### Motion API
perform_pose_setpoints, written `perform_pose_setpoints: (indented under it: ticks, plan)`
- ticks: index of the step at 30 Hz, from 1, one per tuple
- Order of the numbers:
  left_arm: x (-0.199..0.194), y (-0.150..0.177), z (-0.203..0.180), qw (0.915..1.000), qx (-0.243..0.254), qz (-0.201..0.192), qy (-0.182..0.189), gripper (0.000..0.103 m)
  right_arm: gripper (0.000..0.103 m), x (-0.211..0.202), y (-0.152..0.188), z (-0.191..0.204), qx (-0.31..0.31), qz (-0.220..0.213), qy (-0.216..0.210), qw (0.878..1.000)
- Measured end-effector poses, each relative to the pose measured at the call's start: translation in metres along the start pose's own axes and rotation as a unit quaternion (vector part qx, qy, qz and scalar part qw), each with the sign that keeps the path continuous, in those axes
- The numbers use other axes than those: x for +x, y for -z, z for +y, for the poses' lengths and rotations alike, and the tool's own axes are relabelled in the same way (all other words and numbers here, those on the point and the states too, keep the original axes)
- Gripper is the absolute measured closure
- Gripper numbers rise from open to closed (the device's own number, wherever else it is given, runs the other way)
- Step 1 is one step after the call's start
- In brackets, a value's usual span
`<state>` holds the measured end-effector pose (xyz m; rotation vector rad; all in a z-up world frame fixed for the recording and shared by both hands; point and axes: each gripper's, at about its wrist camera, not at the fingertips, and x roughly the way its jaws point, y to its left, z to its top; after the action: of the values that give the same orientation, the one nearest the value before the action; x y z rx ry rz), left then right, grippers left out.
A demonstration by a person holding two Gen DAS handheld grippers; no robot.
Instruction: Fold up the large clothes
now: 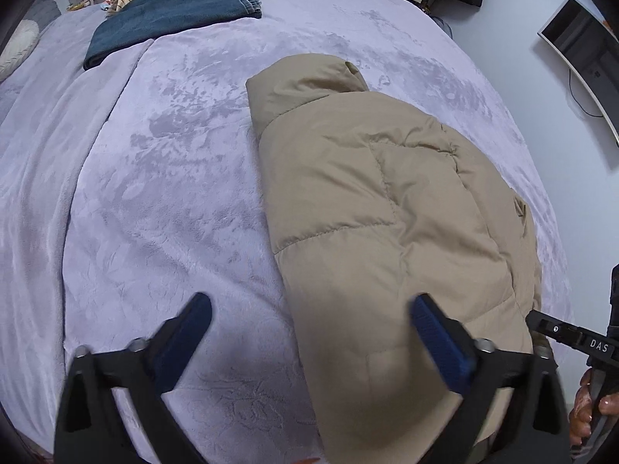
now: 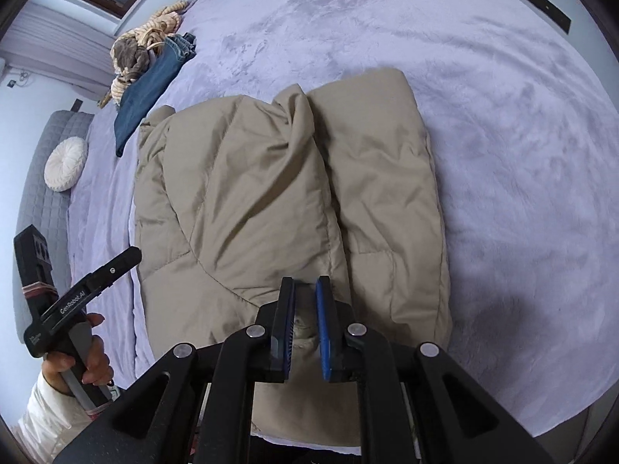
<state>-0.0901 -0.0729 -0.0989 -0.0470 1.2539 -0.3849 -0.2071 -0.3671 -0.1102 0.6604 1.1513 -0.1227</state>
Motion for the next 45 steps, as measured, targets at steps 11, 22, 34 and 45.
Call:
perform_pose_setpoints:
  ticks: [11, 22, 34, 45]
  plan:
    - [0.005, 0.013, 0.012, 0.9991, -0.017, 0.023, 0.033, 0.000, 0.043, -0.023, -0.002, -0.006, 0.015, -0.031, 0.011, 0.999]
    - [0.044, -0.006, 0.030, 0.9790, -0.106, 0.056, 0.165, 0.000, 0.009, -0.004, -0.068, -0.068, 0.062, 0.001, -0.079, 0.995]
    - [0.080, -0.010, 0.026, 0.9576, -0.141, 0.079, 0.239, 0.000, 0.000, 0.071, -0.093, -0.111, 0.140, 0.065, -0.255, 0.955]
    - [0.084, -0.032, 0.010, 0.9642, -0.087, 0.076, 0.239, 0.000, 0.000, 0.085, -0.111, -0.039, -0.059, 0.145, -0.170, 0.973]
